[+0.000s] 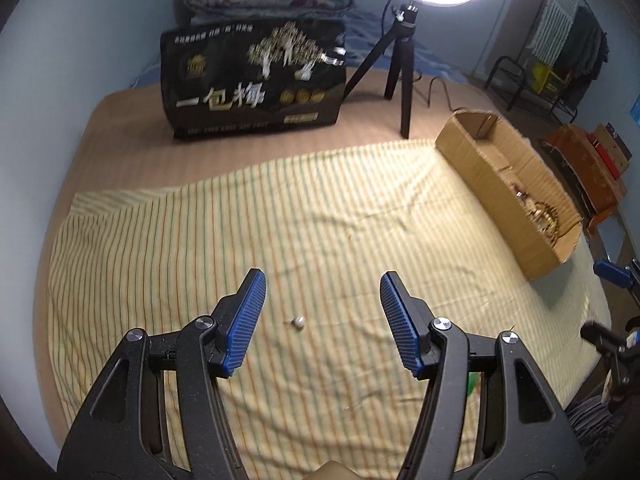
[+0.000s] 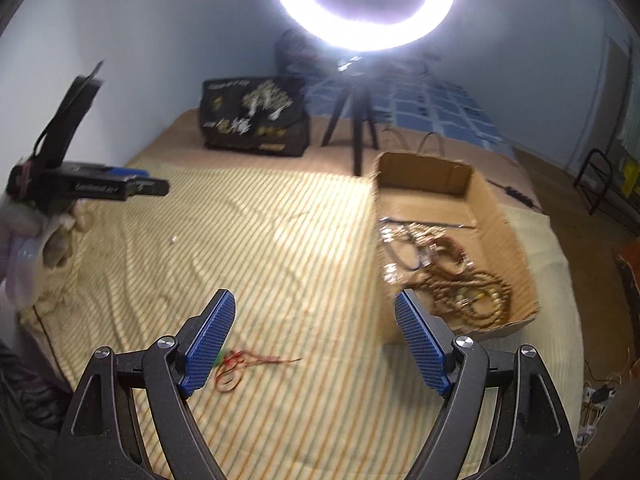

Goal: Organize jewelry
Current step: 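Withdraw both open tools from the box back over the sheet, then move left tool to the pearl stud earring while right tool approaches the green jade pendant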

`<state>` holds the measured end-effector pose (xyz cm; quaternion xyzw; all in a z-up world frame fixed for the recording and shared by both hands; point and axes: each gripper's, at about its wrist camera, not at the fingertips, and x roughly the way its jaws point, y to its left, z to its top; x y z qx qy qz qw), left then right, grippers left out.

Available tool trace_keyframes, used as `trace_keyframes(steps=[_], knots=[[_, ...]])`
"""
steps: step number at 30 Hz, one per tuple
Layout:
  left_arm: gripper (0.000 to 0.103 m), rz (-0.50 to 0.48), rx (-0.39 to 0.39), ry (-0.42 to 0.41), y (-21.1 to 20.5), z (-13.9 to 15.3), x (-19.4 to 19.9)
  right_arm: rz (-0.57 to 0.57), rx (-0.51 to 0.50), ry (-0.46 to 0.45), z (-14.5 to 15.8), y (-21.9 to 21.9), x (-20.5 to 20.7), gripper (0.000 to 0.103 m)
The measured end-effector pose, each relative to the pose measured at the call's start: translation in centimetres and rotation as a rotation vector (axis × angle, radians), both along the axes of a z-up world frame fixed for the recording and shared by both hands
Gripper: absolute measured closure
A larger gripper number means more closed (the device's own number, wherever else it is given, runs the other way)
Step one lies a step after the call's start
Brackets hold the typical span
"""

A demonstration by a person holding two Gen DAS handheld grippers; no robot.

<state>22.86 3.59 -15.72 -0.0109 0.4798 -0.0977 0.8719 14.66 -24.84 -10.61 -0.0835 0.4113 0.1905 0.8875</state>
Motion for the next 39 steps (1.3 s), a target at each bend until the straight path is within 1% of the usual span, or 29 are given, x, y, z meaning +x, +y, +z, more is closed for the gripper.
trace_keyframes(steps=[6,7,10,13,16,17,19,21,23,26,28,29,31,34,36,39], knots=[[0.043,0.002,0.008,0.028,0.8,-1.4,-0.3,0.091,-0.034,0.077,-3.0,1.9,-1.0,0.021],[0.048,0.003,0.006,0.035,1.0,-1.6,-0.4,0.107,-0.042,0.085,-3.4,2.2,-1.2,0.021],[0.049,0.005,-0.002,0.054,1.4,-2.3,-0.4,0.150,-0.065,0.096,-4.4,3.2,-1.7,0.021],[0.060,-0.006,0.005,0.069,1.4,-3.0,-0.5,0.184,-0.077,0.112,-5.1,4.0,-2.1,0.021],[0.062,-0.015,0.008,0.081,1.2,-3.6,-0.5,0.206,-0.094,0.122,-5.7,4.6,-2.2,0.021],[0.066,-0.018,0.007,0.087,1.1,-3.8,-0.4,0.208,-0.098,0.123,-5.8,4.7,-2.2,0.021],[0.067,-0.025,0.007,0.097,0.8,-4.2,-0.2,0.214,-0.099,0.134,-6.2,5.1,-2.0,0.021],[0.067,-0.032,0.025,0.102,0.5,-4.6,-0.1,0.218,-0.094,0.144,-6.5,5.4,-1.8,0.021],[0.073,-0.036,0.027,0.114,0.2,-5.1,0.2,0.224,-0.093,0.149,-6.7,5.7,-1.7,0.021],[0.073,-0.041,0.046,0.123,-0.2,-5.7,0.4,0.237,-0.097,0.149,-7.0,6.0,-1.6,0.021],[0.073,-0.052,0.064,0.124,-0.6,-6.1,0.5,0.252,-0.100,0.156,-7.3,6.2,-1.7,0.026],[0.073,-0.054,0.079,0.123,-0.8,-6.3,0.5,0.258,-0.101,0.161,-7.5,6.3,-1.8,0.030],[0.074,-0.060,0.094,0.125,-1.0,-6.6,0.6,0.268,-0.112,0.164,-7.9,6.5,-2.0,0.031],[0.078,-0.067,0.108,0.130,-1.2,-7.1,0.7,0.284,-0.136,0.160,-8.6,7.0,-2.2,0.032],[0.078,-0.069,0.115,0.132,-1.3,-7.3,0.7,0.293,-0.141,0.164,-8.8,7.3,-2.3,0.037],[0.080,-0.072,0.118,0.133,-1.4,-7.5,0.7,0.298,-0.150,0.166,-9.2,7.6,-2.4,0.039]])
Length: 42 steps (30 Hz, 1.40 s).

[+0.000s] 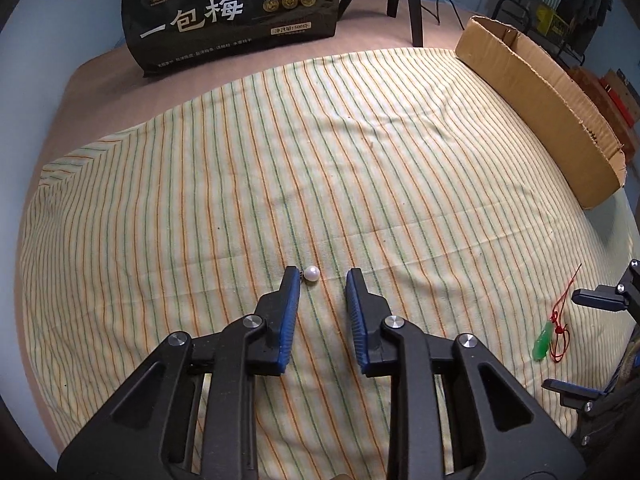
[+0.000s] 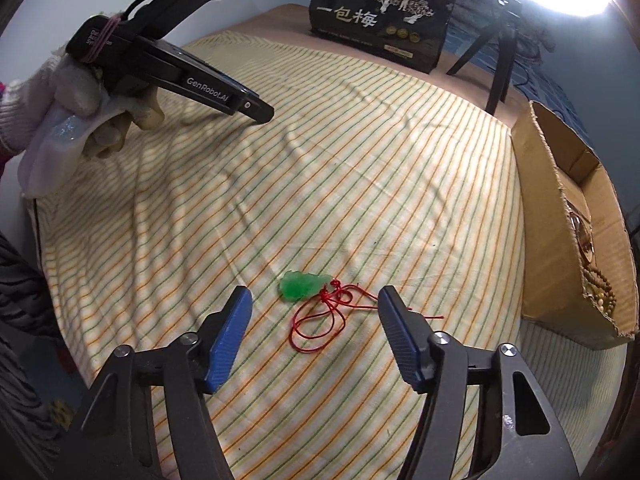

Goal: Organize jewelry
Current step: 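Move left tool to the pearl stud earring while right tool approaches the green jade pendant, then close left tool on the pearl earring while right tool closes on the jade pendant, then lift and carry the pearl earring and jade pendant over the cardboard box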

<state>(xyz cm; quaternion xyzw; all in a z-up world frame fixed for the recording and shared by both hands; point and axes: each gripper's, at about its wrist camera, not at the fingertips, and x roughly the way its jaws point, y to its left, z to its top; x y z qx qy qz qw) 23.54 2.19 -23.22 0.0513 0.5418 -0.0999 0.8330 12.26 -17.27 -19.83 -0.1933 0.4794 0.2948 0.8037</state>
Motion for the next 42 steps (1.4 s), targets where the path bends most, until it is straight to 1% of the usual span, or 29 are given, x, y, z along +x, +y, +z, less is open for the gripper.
trace_keyframes(steps=[4,8,12,16,19,20,23,27,31,37,39,42], knots=[[0.085,-0.004,0.006,0.003,-0.1,-0.2,0.0,0.002,-0.007,0.006,-0.5,0.3,0.0,0.040],[0.091,0.004,0.007,0.005,0.0,-0.3,0.1,0.005,-0.016,0.018,-1.2,0.6,0.1,0.044],[0.093,0.007,0.006,0.006,0.2,-0.1,-0.1,0.012,-0.025,0.017,-1.5,0.8,0.1,0.046],[0.095,0.007,0.008,0.004,0.2,-0.1,-0.2,0.002,-0.012,0.023,-1.5,0.7,0.1,0.048],[0.096,0.010,0.005,0.004,0.2,-0.1,-0.2,-0.010,0.001,0.038,-1.7,0.5,0.7,0.063],[0.096,0.010,0.005,0.003,0.3,-0.1,-0.2,-0.016,0.010,0.046,-1.7,0.4,1.2,0.071],[0.096,0.010,0.006,0.003,0.2,-0.1,-0.2,-0.031,0.031,0.061,-1.8,0.4,1.8,0.072],[0.098,0.018,-0.004,0.000,0.7,0.3,-0.3,-0.037,0.041,0.046,-1.6,0.5,1.7,0.072],[0.098,0.048,-0.037,-0.024,1.6,1.5,-0.4,-0.046,0.070,0.018,-0.3,0.5,1.4,0.072],[0.098,0.083,-0.102,-0.085,2.6,4.6,-0.5,-0.080,0.135,-0.021,2.2,-0.2,1.6,0.072],[0.098,0.081,-0.117,-0.107,2.7,5.6,-0.6,-0.090,0.154,-0.033,3.0,-0.4,1.5,0.072],[0.098,0.081,-0.135,-0.109,2.8,5.8,-0.4,-0.104,0.173,-0.050,3.9,-0.6,1.5,0.072]])
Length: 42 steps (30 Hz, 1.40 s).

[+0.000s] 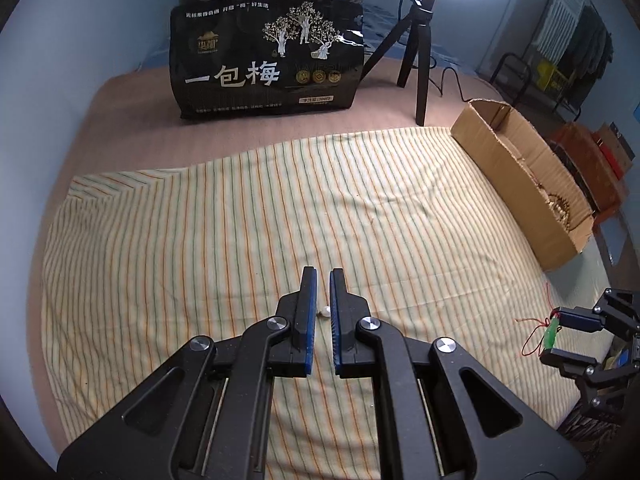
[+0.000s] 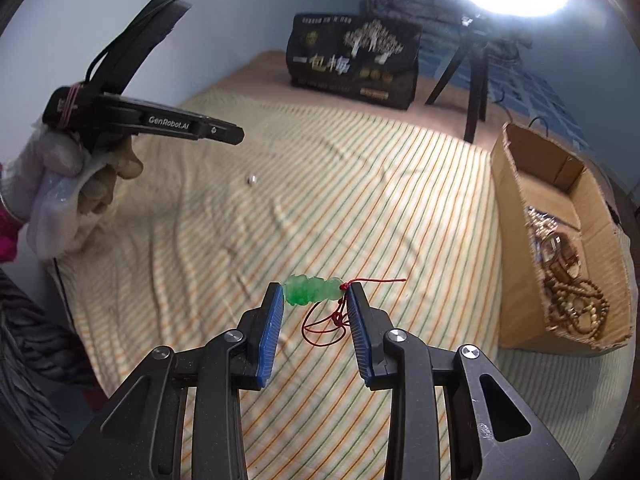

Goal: Organize jewelry
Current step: 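Lift and carry the pearl earring and jade pendant over the cardboard box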

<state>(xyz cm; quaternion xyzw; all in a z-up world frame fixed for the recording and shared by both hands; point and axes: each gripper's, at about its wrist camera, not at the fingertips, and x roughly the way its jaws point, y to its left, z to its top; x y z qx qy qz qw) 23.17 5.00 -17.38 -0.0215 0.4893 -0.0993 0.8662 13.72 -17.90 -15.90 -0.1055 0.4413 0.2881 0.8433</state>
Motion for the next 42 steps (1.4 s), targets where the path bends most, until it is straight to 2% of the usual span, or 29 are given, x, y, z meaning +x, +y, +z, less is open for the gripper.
trace_keyframes(steps=[4,5,6,7,8,13,15,16,17,21,24,33,42], knots=[[0.098,-0.020,0.018,0.023,-0.6,-1.2,0.3,-0.023,0.023,-0.008,0.9,-0.6,0.2,0.072],[0.096,-0.029,0.023,0.037,-0.8,-1.6,0.4,-0.025,0.025,-0.008,1.0,-0.6,0.2,0.072],[0.089,-0.025,0.048,0.053,-1.1,-2.2,0.5,-0.026,0.027,-0.008,0.9,-0.7,0.2,0.072],[0.072,-0.023,0.065,0.057,-1.3,-2.5,0.5,-0.026,0.027,-0.007,0.9,-0.8,0.2,0.072],[0.068,-0.024,0.077,0.058,-1.4,-2.9,0.5,-0.026,0.027,-0.006,0.9,-0.9,0.2,0.072],[0.068,-0.051,0.126,0.071,-2.3,-4.5,0.8,-0.018,0.024,-0.002,0.8,-0.8,0.1,0.072],[0.076,-0.056,0.134,0.075,-2.5,-5.0,1.0,-0.015,0.021,-0.004,0.9,-0.8,0.1,0.072],[0.086,-0.058,0.139,0.082,-2.5,-5.4,1.1,-0.014,0.020,-0.005,0.9,-0.8,0.1,0.072],[0.092,-0.063,0.147,0.090,-2.6,-5.8,1.2,-0.014,0.020,-0.004,0.8,-0.8,0.1,0.072],[0.093,-0.076,0.161,0.093,-2.6,-6.8,1.1,-0.016,0.019,-0.002,0.8,-0.8,0.3,0.072],[0.094,-0.060,0.132,0.091,-2.1,-6.4,1.1,-0.019,0.018,-0.008,0.9,-0.9,0.3,0.072],[0.094,0.005,0.038,0.016,-0.1,-2.2,0.9,-0.036,0.035,-0.025,1.9,-1.6,0.6,0.072],[0.094,-0.024,0.003,-0.108,-1.5,2.9,0.1,-0.079,0.066,-0.058,4.1,-3.6,1.8,0.072]])
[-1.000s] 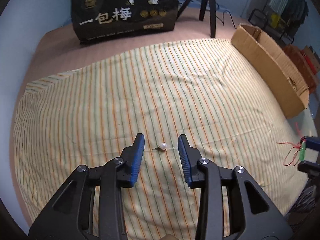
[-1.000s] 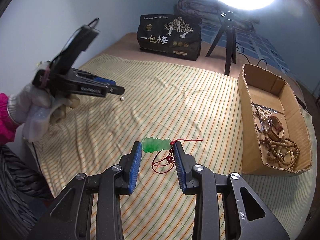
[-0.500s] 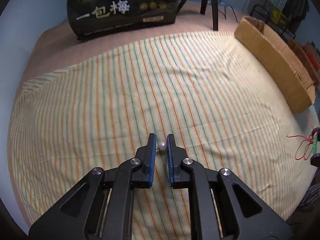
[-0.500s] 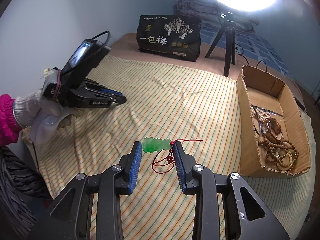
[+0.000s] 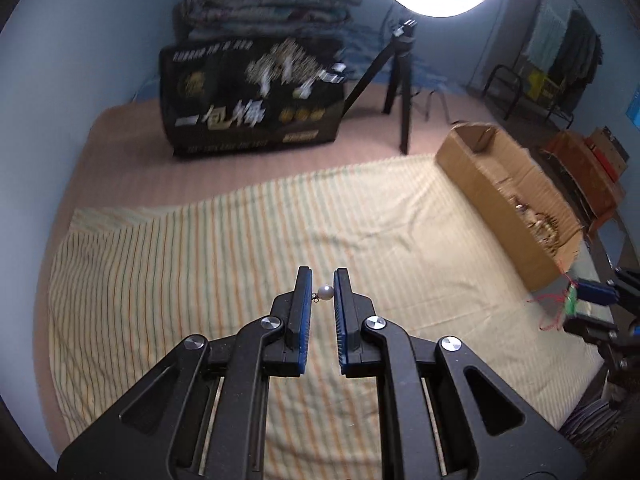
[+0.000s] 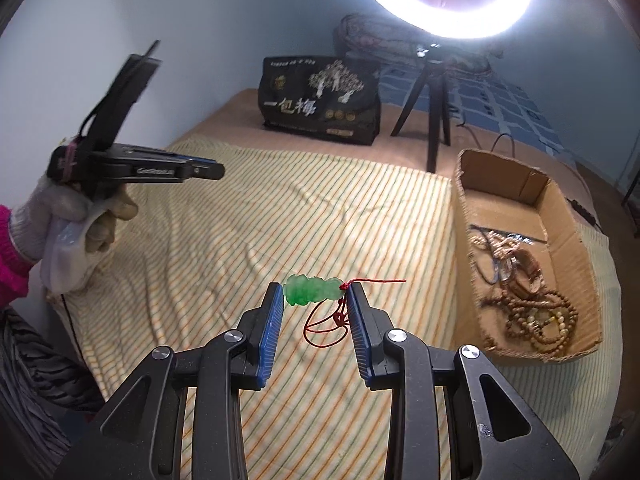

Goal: Organize jewelry
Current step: 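Lift and carry the pearl earring and jade pendant over the cardboard box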

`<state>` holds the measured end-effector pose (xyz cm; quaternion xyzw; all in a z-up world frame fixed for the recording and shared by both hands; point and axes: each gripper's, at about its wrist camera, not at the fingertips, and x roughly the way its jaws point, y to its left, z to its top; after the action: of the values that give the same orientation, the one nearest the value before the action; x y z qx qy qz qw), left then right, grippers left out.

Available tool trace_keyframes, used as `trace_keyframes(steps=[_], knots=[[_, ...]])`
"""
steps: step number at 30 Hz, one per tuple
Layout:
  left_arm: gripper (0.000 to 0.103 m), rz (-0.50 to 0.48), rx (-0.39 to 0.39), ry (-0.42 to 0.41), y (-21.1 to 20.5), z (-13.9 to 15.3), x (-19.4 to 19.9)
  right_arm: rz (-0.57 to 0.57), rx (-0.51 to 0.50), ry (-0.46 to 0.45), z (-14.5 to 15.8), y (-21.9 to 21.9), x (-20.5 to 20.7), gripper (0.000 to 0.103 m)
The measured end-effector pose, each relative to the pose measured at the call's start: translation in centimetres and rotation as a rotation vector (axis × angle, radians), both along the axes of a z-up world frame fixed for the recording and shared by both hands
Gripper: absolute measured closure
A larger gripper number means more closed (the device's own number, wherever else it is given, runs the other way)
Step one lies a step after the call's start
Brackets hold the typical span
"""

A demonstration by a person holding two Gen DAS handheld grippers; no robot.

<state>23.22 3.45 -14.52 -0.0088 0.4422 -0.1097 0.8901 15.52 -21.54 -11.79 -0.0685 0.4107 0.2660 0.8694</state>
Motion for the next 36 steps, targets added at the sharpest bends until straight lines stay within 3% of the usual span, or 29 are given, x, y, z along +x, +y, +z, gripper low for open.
trace_keyframes(steps=[11,19,26,36], knots=[[0.094,-0.078,-0.076,-0.103,-5.6,5.1,0.7,-0.139,0.052,-0.062,4.2,-5.4,3.6,0.072],[0.094,-0.139,-0.130,-0.140,-10.9,6.9,1.9,-0.254,0.115,-0.105,7.1,-9.5,7.0,0.072],[0.094,-0.174,-0.141,-0.158,-15.3,7.1,3.6,-0.318,0.109,-0.108,6.9,-11.6,10.0,0.072],[0.094,-0.189,-0.161,-0.138,-19.6,5.3,6.7,-0.377,0.057,-0.069,4.4,-13.7,13.8,0.072]])
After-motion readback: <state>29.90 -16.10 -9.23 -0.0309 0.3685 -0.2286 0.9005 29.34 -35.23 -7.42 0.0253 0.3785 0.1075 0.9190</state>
